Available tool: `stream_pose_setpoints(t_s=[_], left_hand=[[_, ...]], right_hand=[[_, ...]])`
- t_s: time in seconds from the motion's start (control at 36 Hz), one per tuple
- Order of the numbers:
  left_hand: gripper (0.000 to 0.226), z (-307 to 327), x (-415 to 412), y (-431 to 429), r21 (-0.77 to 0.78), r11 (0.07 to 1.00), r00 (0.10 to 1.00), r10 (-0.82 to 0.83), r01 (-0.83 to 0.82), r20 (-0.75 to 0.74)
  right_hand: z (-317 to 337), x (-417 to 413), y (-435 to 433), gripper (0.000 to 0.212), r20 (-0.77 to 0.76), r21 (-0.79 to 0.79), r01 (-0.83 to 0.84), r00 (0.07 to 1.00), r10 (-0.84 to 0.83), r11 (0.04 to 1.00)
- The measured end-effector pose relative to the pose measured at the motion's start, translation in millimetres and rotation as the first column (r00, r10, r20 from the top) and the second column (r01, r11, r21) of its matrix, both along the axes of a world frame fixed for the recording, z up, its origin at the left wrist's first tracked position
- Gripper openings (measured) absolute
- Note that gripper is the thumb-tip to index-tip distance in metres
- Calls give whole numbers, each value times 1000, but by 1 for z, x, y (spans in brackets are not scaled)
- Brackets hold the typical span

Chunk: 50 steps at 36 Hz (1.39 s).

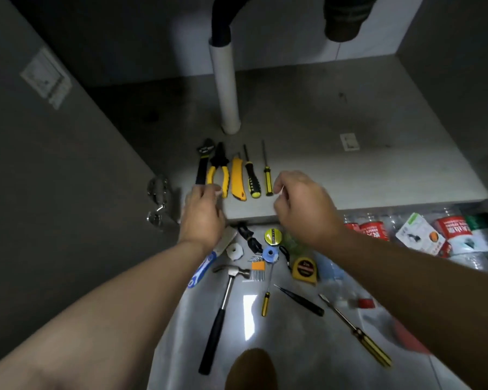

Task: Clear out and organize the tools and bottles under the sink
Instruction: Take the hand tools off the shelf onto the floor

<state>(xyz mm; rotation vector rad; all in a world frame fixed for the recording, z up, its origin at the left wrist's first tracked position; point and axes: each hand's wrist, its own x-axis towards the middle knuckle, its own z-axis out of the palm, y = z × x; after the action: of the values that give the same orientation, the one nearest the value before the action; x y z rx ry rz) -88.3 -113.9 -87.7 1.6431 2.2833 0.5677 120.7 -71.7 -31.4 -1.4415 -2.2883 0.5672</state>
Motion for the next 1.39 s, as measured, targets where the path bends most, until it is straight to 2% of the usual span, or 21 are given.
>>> stream_pose_setpoints(t_s=[0.06,0.11,0.19,0.31,0.39,0.47,0.58,0.67,0.81,0.92,1.08,1.19,1.28,1.39], left_hand=[[45,-1,-11,21,-25,996,995,92,-91,26],[49,-2,-20,40,-43,982,979,186,-183,79],[47,-4,-27,63,-69,939,930,342,-336,135],[42,-12,-34,81,-153,904,897,420,-400,139],[33,-22,-39,89,-182,893,899,431,-412,83],[32,-30,-45,95,-188,886,898,439,-424,44],[37,-35,-49,98,-208,881,896,442,-426,41],[44,-37,-47,99,-231,879,898,437,-417,41],[36,-36,-40,100,-223,870,891,455,-441,13],[31,-31,-30,95,-164,883,891,452,-440,44],[23,-20,-5,63,-54,886,860,460,-460,223],[15,-15,21,21,29,913,887,386,-406,255],[10,-19,38,-23,48,948,919,293,-315,263],[13,-30,55,-90,-29,978,953,206,-205,221]], right_hand=[[5,-9,28,13,162,-11,40,986,-38,999],[9,-17,54,15,246,-149,84,968,-46,985],[4,-25,85,21,262,-412,112,965,0,904],[-16,-35,108,25,263,-521,136,965,6,843],[-32,-43,116,24,290,-522,157,957,2,838],[-46,-51,116,34,329,-499,207,944,-37,842],[-60,-57,109,22,321,-455,295,934,-154,840],[-62,-59,107,22,306,-433,328,930,-205,839],[-52,-52,109,23,299,-421,339,928,-224,841],[-36,-40,108,16,254,-428,306,944,-212,850],[-9,-26,91,18,16,-373,221,973,-231,901],[5,-19,61,17,-79,-328,171,975,-207,929],[8,-8,24,12,-106,-312,143,977,-184,939],[-2,13,-36,12,-57,-405,75,993,-106,911]])
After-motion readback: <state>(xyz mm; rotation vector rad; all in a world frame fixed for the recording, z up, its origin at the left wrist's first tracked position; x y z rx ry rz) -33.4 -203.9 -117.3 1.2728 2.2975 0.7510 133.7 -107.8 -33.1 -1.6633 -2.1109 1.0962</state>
